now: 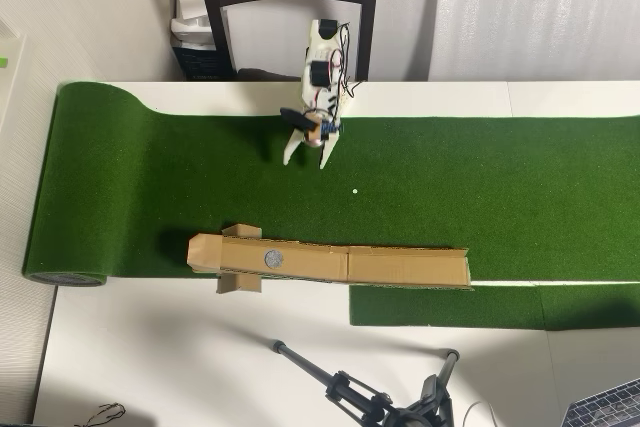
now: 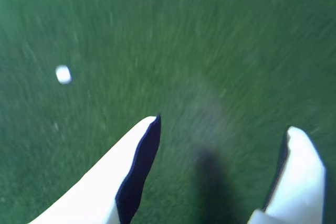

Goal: Pick up the golf ball and place it on the gray mark at the back.

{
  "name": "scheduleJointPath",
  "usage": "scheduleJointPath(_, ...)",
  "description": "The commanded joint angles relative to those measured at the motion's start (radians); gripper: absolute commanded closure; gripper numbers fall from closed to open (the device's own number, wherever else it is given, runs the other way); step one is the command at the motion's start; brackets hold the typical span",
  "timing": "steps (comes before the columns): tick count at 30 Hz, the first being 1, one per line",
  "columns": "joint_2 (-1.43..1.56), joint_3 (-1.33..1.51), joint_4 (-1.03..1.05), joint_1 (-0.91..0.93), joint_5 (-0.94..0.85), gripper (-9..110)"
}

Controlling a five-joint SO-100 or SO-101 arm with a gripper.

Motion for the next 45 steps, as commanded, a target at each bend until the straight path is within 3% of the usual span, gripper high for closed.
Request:
scheduleJointPath(1, 0.089, 0.038, -0.009, -0.066, 0.052, 64)
scheduleJointPath(7, 0.089, 0.107, -0.003, -0.189, 0.115, 66)
scheduleJointPath(20, 0.089, 0.109, 0.109, -0.245, 0.195, 101)
scheduleJointPath(29, 0.089, 0.11, 0.11, 0.002, 0.193, 101)
scheduleJointPath(45, 0.089, 0.112, 0.114, 0.017, 0.187, 101)
